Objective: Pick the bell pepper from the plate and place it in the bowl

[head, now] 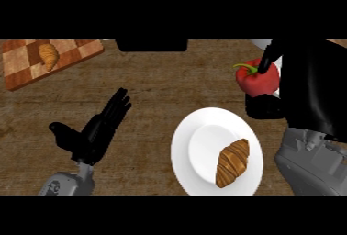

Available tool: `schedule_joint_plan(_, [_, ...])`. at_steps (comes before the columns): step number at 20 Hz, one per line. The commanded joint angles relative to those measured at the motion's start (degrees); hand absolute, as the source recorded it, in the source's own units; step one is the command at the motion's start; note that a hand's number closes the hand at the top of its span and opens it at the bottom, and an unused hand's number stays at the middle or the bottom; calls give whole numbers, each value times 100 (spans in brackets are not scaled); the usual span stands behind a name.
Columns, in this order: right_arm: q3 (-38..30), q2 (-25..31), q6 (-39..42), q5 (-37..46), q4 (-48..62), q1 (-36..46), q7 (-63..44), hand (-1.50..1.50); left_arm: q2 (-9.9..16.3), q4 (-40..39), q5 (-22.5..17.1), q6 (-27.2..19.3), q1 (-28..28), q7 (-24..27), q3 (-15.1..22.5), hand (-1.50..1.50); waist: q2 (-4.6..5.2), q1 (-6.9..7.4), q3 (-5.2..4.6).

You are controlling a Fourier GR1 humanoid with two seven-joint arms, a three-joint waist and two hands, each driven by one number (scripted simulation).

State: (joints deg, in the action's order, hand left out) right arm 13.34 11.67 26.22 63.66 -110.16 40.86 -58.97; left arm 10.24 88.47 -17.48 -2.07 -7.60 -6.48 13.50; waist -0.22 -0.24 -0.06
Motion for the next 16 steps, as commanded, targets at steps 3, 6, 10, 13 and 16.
schedule_joint_plan(3, [-912,286,107,75,675,143,5,150,30,74,-20,229,221,130,-31,0,24,51,4])
schedule_joint_plan(6, [-1298,390,-554,112,1142,136,578,150,-10,199,46,97,6,-153,-104,0,27,64,6])
schedule_joint_plan(10, [-1923,791,-1065,-115,2017,167,1418,150,13,230,100,251,293,92,-121,0,36,89,7])
schedule_joint_plan(13, [-2128,1084,-1596,-78,2979,261,2023,150,-144,-130,200,177,8,186,-182,0,54,95,7])
schedule_joint_plan(16, [-2061,1140,-2140,178,3670,229,2341,150,-128,193,143,95,-186,-348,-231,0,45,103,8])
